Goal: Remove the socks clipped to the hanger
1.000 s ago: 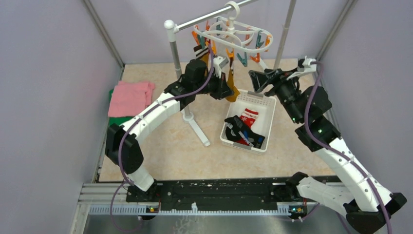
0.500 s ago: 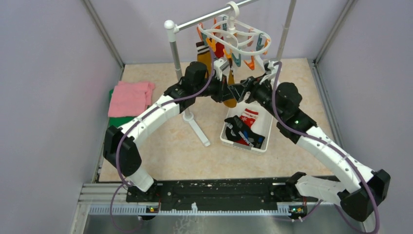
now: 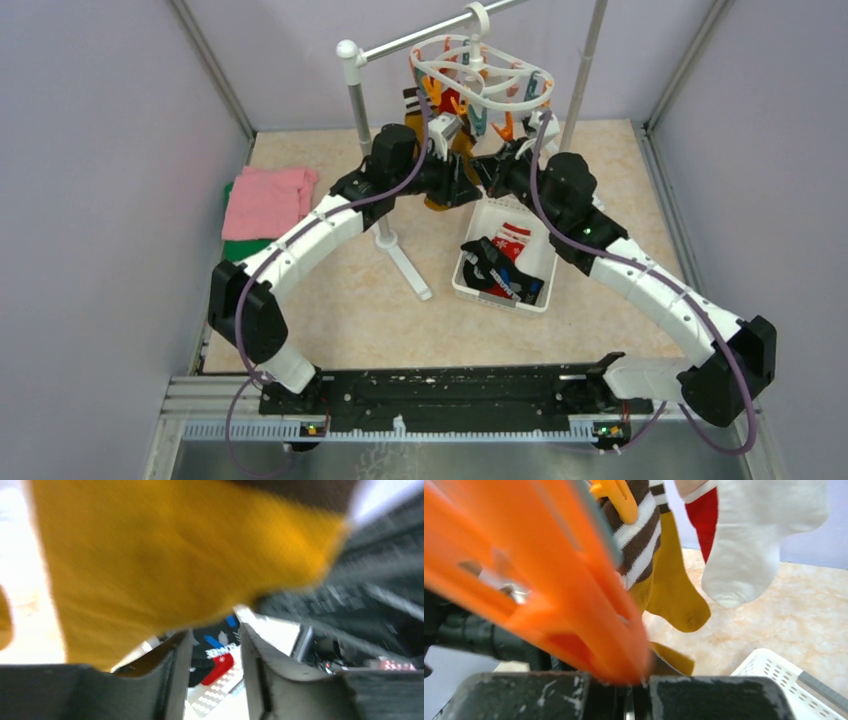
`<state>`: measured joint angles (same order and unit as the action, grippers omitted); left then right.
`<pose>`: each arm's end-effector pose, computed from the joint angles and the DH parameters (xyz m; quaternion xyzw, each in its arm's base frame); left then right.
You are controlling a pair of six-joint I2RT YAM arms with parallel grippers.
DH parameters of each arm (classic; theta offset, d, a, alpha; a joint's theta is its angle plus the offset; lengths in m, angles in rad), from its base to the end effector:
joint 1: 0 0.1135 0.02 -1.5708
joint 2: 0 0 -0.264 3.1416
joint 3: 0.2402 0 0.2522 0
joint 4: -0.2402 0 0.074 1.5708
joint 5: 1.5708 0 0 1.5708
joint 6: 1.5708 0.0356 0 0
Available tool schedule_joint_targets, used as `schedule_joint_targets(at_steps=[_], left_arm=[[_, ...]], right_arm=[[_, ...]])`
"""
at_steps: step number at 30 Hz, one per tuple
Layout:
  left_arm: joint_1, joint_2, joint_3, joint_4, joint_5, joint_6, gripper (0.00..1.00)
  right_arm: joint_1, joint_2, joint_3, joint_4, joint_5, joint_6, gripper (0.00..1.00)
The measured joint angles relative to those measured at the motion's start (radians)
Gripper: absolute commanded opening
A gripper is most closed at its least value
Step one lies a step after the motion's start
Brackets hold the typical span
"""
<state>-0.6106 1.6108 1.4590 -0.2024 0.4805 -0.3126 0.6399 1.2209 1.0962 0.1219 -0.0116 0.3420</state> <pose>0.3025 -0.2318 0.3629 0.2528 0.7680 -0.4220 0.4100 0.2321 0.1733 0.3903 -0.1091 0.6996 0.3365 0.6208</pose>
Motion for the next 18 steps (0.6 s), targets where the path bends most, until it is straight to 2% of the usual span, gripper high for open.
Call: schedule_joint_targets(at_steps=[1, 4, 7, 10, 18], left_arm=[[-0.005, -0.006, -0.005, 0.0, 0.011, 0.001, 0.57], [-0.019, -0.043, -0.032, -0.002, 0.06, 0.006, 0.62], [-0.012, -0.082, -0.059, -0.002, 0.099, 0.014, 0.84], [0.001, -0.106, -0.066, -0.009, 0.121, 0.03, 0.96], [0.013, -0.127, -0.072, -0.029, 0.132, 0.082, 0.99]], right_arm=[[-0.009, -0.002, 0.002, 0.009, 0.003, 0.003, 0.0], [-0.042, -0.03, 0.002, -0.008, 0.0, 0.015, 0.0], [-0.083, -0.099, -0.018, -0.023, -0.011, 0.027, 0.0], [-0.136, -0.18, -0.042, -0.037, -0.027, 0.036, 0.0], [-0.255, -0.242, -0.044, -0.086, -0.159, 0.092, 0.0]])
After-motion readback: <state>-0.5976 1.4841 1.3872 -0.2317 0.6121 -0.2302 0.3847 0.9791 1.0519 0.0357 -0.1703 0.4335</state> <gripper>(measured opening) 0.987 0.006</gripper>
